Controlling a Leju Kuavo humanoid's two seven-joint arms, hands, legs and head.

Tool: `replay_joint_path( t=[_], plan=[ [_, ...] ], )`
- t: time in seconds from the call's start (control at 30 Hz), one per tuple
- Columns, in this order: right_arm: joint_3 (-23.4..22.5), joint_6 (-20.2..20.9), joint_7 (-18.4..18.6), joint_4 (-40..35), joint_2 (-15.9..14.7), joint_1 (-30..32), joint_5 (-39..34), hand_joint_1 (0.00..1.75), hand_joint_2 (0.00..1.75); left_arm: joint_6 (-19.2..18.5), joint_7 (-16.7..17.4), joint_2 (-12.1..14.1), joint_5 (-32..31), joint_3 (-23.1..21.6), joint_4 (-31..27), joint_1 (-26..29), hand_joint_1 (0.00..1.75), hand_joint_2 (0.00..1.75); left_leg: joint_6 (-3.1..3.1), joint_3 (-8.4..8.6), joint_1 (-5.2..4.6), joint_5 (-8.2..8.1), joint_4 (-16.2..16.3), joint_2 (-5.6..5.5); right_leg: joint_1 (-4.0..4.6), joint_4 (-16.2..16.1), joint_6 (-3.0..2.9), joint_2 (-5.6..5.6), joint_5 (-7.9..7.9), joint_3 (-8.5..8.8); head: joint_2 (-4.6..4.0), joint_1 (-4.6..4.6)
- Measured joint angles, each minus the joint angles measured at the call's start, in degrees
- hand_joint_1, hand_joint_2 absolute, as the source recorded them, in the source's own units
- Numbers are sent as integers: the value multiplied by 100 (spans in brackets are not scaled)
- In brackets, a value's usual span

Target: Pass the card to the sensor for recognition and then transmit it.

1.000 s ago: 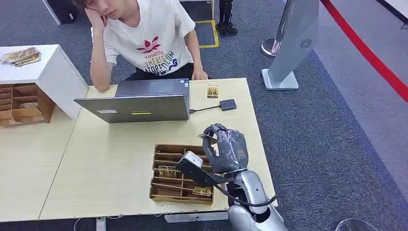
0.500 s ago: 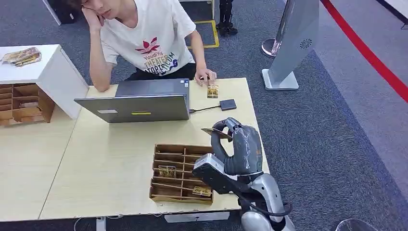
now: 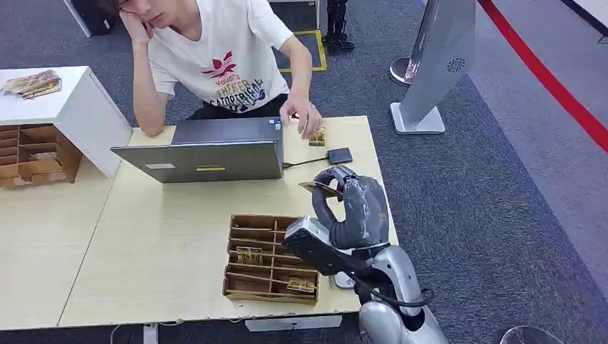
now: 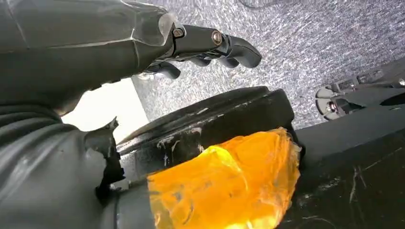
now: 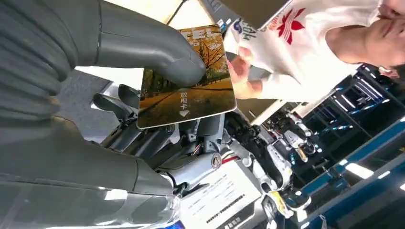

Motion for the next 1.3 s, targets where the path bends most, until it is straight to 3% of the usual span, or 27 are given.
replay_joint_path(
  t=[0.5, 0.9, 0.93, 0.97, 1.0, 1.03, 1.17, 1.3],
  plan=[
    [-7, 308, 485, 1283, 435, -1127, 470, 175, 175, -125, 264, -33, -701, -81, 0, -90, 0, 0, -4, 1, 1, 7, 0, -2, 0, 4, 0, 1, 1, 0, 0, 0],
    [-7, 286, 695, 1985, 719, -1549, 826, 175, 175, -186, 378, -39, -1010, -90, 0, -143, 0, 0, -4, 0, 0, 6, 0, -2, 0, 3, 0, 0, 1, 0, 0, 0],
    [-7, 277, 713, 2088, 748, -1595, 892, 35, 175, -190, 398, -44, -1043, -92, 0, -151, 0, 0, -5, 1, 0, 7, 0, -2, 0, 3, 0, 0, 1, 0, 0, 0],
    [-7, 266, 728, 2217, 780, -1641, 957, 0, 175, -192, 415, -50, -1064, -90, 0, -156, 0, 0, -7, 1, 0, 8, 0, -2, 0, 3, 0, 0, 2, 0, 0, 0],
    [-7, 256, 752, 2313, 807, -1666, 1016, 0, 175, -194, 420, -57, -1082, -90, 0, -160, 0, 0, -7, 1, 1, 9, 0, -2, 0, 3, 0, 0, 2, 0, 0, 0],
    [-7, 249, 769, 2417, 833, -1688, 1073, 0, 0, -194, 424, -63, -1088, -92, 0, -162, 0, 0, -7, 1, 1, 9, 0, -3, 0, 4, 0, -1, 2, 0, 0, 0],
    [-4, 341, 737, 2780, 918, -1722, 1100, 0, 0, -194, 435, -70, -1075, -92, 0, -165, 0, 0, -7, 0, 1, 8, 0, -3, 0, 4, 0, 0, 2, 0, 0, 0],
    [15, 726, 279, 2854, 977, -1623, 353, 0, 0, -186, 417, -70, -972, -90, 0, -162, 0, 0, -8, 0, 1, 8, 0, -3, 0, 3, 0, 0, 1, -2, 0, 0]
  ],
)
